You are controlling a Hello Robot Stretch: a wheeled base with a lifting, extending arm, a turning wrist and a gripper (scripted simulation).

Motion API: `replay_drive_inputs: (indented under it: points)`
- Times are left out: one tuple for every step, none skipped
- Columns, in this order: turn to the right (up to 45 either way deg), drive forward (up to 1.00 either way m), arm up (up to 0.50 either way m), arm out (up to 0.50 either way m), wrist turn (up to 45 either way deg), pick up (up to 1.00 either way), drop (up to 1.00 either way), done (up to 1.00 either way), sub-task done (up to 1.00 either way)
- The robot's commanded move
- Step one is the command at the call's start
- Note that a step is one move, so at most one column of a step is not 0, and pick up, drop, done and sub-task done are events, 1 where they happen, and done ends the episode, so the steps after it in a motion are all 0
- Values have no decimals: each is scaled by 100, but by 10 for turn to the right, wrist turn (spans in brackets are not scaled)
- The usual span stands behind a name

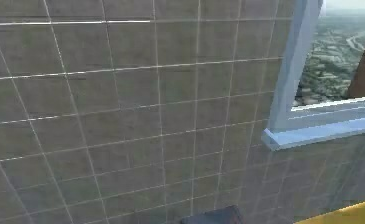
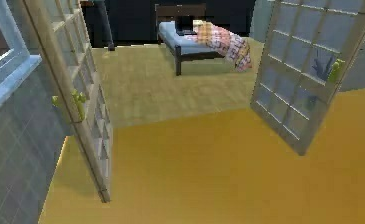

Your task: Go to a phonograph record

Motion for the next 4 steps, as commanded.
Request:
replay_drive_inputs:
  points:
    - [450,0,0,0,0,0,0,0,0]
    - [450,0,0,0,0,0,0,0,0]
    - [330,0,0,0,0,0,0,0,0]
    - [30,0,0,0,0,0,0,0,0]
